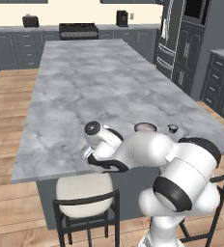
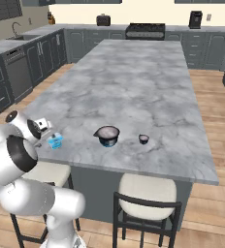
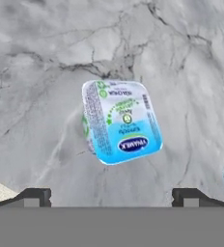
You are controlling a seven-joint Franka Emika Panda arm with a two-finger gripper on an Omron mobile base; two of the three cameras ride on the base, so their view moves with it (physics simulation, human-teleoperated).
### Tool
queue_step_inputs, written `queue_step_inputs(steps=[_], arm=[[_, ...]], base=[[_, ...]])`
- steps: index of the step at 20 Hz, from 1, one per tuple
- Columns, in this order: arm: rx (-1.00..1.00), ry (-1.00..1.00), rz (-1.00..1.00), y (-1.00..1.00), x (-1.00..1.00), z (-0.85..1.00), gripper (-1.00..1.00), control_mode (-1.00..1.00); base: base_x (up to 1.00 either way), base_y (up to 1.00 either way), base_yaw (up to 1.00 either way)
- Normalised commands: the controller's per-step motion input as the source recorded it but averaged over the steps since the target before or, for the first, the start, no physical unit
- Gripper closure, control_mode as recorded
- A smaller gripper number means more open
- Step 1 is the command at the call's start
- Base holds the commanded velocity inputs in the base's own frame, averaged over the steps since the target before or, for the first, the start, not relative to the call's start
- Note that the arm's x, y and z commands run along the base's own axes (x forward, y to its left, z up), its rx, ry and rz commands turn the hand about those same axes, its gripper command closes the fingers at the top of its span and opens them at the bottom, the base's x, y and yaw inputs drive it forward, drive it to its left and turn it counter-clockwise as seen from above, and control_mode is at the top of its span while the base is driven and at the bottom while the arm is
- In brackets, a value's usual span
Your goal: Stack the yogurt containers by placing the smaller containers on top of the larger containers.
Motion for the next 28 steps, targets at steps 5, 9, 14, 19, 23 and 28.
queue_step_inputs(steps=[5,9,14,19,23,28], arm=[[0.00,0.00,0.00,0.11,0.31,-0.18,-1.00,-1.00],[0.00,0.00,0.00,0.11,0.28,-0.21,-1.00,-1.00],[0.00,0.00,0.00,0.09,0.25,-0.24,-1.00,-1.00],[0.00,0.00,0.00,0.04,0.20,-0.24,-1.00,-1.00],[0.00,0.00,0.00,0.06,0.20,-0.19,-1.00,-1.00],[0.00,0.00,0.00,0.05,0.08,-0.11,1.00,-1.00]], base=[[0.00,0.00,0.00],[0.00,0.00,0.00],[0.00,0.00,0.00],[0.00,0.00,0.00],[0.00,0.00,0.00],[0.00,0.00,0.00]])
